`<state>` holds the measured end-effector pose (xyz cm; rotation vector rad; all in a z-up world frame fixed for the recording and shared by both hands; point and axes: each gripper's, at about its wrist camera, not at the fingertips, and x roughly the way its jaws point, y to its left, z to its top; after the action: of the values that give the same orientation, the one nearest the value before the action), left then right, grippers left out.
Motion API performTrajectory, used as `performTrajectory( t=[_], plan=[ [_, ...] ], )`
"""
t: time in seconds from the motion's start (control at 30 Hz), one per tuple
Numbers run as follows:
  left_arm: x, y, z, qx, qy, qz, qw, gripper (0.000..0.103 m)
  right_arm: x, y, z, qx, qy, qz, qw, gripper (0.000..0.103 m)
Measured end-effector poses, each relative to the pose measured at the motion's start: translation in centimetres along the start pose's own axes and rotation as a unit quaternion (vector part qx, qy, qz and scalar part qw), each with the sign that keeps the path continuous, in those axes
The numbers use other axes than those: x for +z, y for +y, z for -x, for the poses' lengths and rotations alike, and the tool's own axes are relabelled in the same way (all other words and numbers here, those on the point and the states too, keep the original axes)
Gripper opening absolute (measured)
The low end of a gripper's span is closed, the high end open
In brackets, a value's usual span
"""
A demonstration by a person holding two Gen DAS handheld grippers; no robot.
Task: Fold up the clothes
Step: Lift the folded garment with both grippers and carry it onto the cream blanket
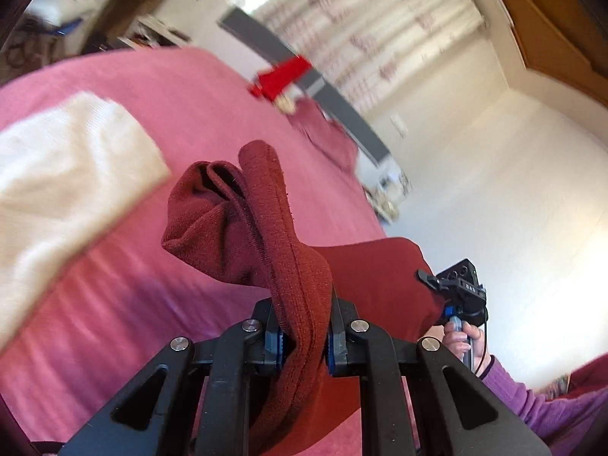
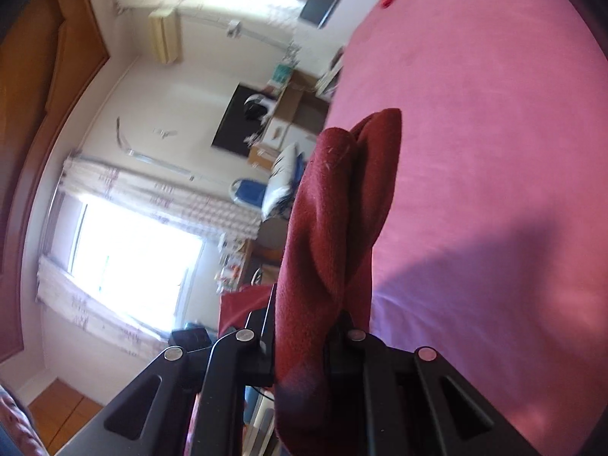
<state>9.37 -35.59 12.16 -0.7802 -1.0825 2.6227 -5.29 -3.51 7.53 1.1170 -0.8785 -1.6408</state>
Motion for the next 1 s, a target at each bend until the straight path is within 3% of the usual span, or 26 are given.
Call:
performTrajectory(
  t=[0.13, 0.33, 0.47, 0.6, 0.8, 1.0],
  plan=[
    [1.6, 3.5, 5.7, 0.046, -0.07, 0.027, 0.9962, 0.015, 4.2, 3.9, -10.2, 0.015, 0.049, 0.017, 0.999, 0.014],
    [2.8, 11.0, 11.8, 0.112, -0.157, 0.08, 0.978, 0.016, 9.9, 8.1, -27.9, 0.035, 0.106, 0.027, 0.993, 0.014],
    [2.2, 16.2, 13.3, 0.158, -0.184, 0.117, 0.9631, 0.016, 10.8, 7.2, -38.3, 0.016, 0.15, 0.034, 0.988, 0.014],
    [0.9, 20.6, 13.7, 0.19, -0.2, 0.155, 0.9486, 0.016, 9.6, 4.6, -46.2, -0.019, 0.198, 0.038, 0.979, 0.014],
    [-1.0, 25.1, 14.9, 0.204, -0.199, 0.185, 0.9406, 0.017, 8.8, -0.4, -49.3, -0.038, 0.202, 0.006, 0.979, 0.014],
    [0.2, 26.1, 15.7, 0.204, -0.211, 0.19, 0.937, 0.017, 10.2, -1.2, -49.2, -0.045, 0.184, -0.001, 0.982, 0.014]
  ],
)
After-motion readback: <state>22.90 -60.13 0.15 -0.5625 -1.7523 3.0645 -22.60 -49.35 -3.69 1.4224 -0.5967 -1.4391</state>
